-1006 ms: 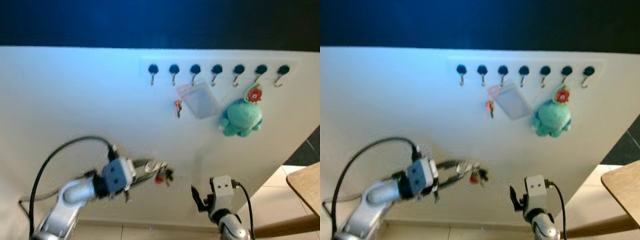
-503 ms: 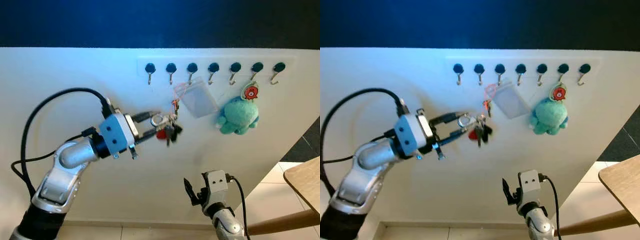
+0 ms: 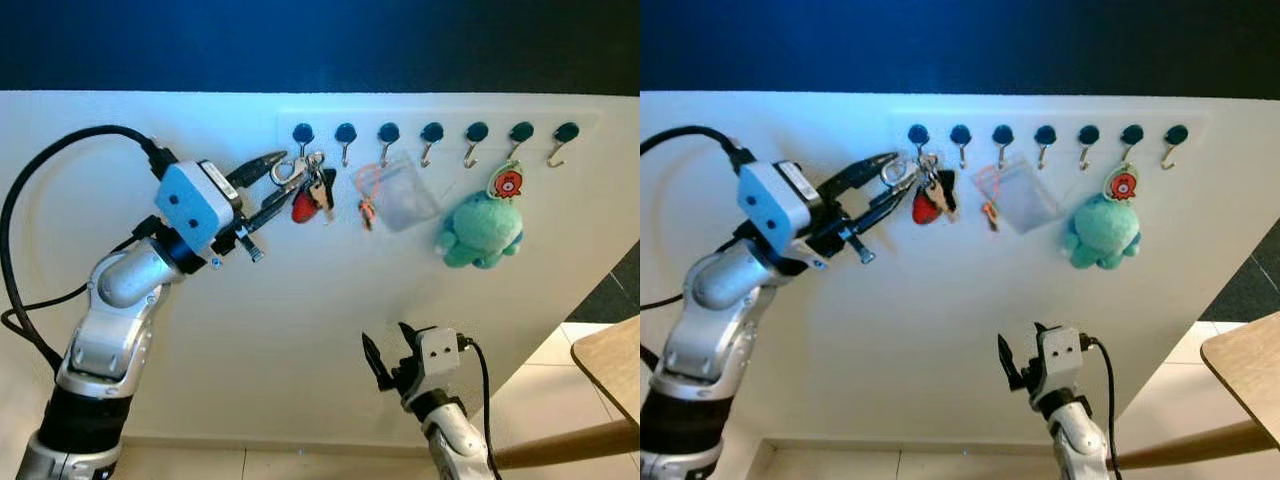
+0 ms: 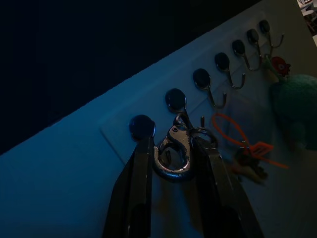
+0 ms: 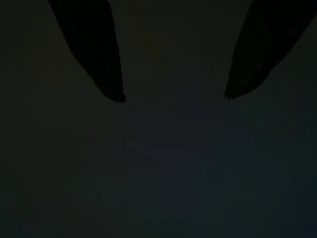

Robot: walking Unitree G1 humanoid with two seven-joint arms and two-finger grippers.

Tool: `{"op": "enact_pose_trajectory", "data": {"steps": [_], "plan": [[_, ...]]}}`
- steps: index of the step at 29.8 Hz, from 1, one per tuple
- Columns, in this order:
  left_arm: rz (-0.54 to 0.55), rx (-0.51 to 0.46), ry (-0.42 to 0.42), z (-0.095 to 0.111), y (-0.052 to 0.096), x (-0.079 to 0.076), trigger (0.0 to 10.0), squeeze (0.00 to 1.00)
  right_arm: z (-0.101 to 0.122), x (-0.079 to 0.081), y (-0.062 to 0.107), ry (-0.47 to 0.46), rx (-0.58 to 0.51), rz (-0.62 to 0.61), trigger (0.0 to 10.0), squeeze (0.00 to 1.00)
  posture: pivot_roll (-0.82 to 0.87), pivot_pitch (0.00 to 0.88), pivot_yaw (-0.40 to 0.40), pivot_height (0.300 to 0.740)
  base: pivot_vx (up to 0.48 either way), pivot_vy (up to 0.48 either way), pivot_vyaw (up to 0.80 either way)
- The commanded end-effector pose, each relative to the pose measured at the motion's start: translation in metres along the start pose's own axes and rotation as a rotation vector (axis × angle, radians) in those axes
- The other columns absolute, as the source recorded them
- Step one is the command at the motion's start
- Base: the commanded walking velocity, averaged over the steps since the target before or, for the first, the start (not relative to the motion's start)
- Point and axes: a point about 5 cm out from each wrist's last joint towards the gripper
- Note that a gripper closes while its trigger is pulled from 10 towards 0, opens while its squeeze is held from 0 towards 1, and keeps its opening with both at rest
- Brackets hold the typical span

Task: Hang keys on a hook

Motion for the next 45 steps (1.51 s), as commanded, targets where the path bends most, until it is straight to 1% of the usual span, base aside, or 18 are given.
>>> {"op": "enact_pose_trajectory", "data": {"steps": [1,7,8,14,18,24,28,32,39,40,45], "plan": [[0.005,-0.012,0.016,0.001,-0.001,0.001,10.0,0.00,0.002,0.007,0.000,0.004,-0.024,0.042,10.0,0.00,0.04,0.064,0.008,0.740,0.000,0.000,0.00],[-0.003,0.002,0.014,-0.002,-0.001,-0.002,10.0,0.00,0.006,0.012,-0.001,0.011,-0.038,0.074,10.0,0.00,0.04,0.065,0.011,0.740,0.000,0.000,0.00],[0.002,0.016,0.015,-0.005,0.000,-0.002,10.0,0.00,0.007,0.013,-0.002,0.009,-0.044,0.079,10.0,0.00,0.04,0.065,0.011,0.740,0.000,0.000,0.00],[0.018,0.027,0.026,-0.009,0.002,-0.001,10.0,0.00,0.008,0.014,-0.002,0.006,-0.046,0.082,10.0,0.00,0.04,0.064,0.012,0.740,0.000,0.000,0.00],[0.034,0.079,0.037,-0.019,0.009,-0.001,10.0,0.00,0.007,0.011,0.002,0.004,-0.032,0.080,10.0,0.00,0.04,0.066,0.009,0.740,0.000,0.000,0.00],[0.041,0.116,0.027,-0.024,0.010,0.000,10.0,0.00,0.008,0.012,0.001,0.003,-0.029,0.081,10.0,0.00,0.04,0.065,0.009,0.740,0.000,0.000,0.00],[0.064,0.169,0.006,-0.031,0.013,0.002,10.0,0.00,0.008,0.013,0.001,0.004,-0.029,0.084,10.0,0.00,0.04,0.064,0.008,0.740,0.000,0.000,0.00],[0.067,0.191,0.002,-0.034,0.015,0.002,10.0,0.00,0.008,0.013,0.001,0.003,-0.027,0.085,10.0,0.00,0.04,0.065,0.007,0.740,0.000,0.000,0.00],[0.052,0.202,0.004,-0.036,0.016,-0.001,10.0,0.00,0.008,0.013,0.001,0.000,-0.023,0.087,10.0,0.00,0.04,0.066,0.007,0.740,0.000,0.000,0.00],[0.037,0.203,0.006,-0.036,0.016,-0.004,10.0,0.00,0.008,0.013,0.001,0.000,-0.022,0.087,10.0,0.00,0.04,0.067,0.008,0.740,0.000,0.000,0.00],[0.033,0.194,0.007,-0.035,0.015,-0.005,10.0,0.00,0.008,0.013,0.001,-0.001,-0.021,0.086,10.0,0.00,0.04,0.067,0.009,0.740,0.000,0.000,0.00]]}}
Point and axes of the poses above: a point about 5 cm out from each wrist's last joint towards the gripper, its own y axis pointing back from the gripper into the wrist, its own z axis along the axis of the wrist's last joint, x = y × z, and after that the axes turned 15 degrees about -y, right-handed
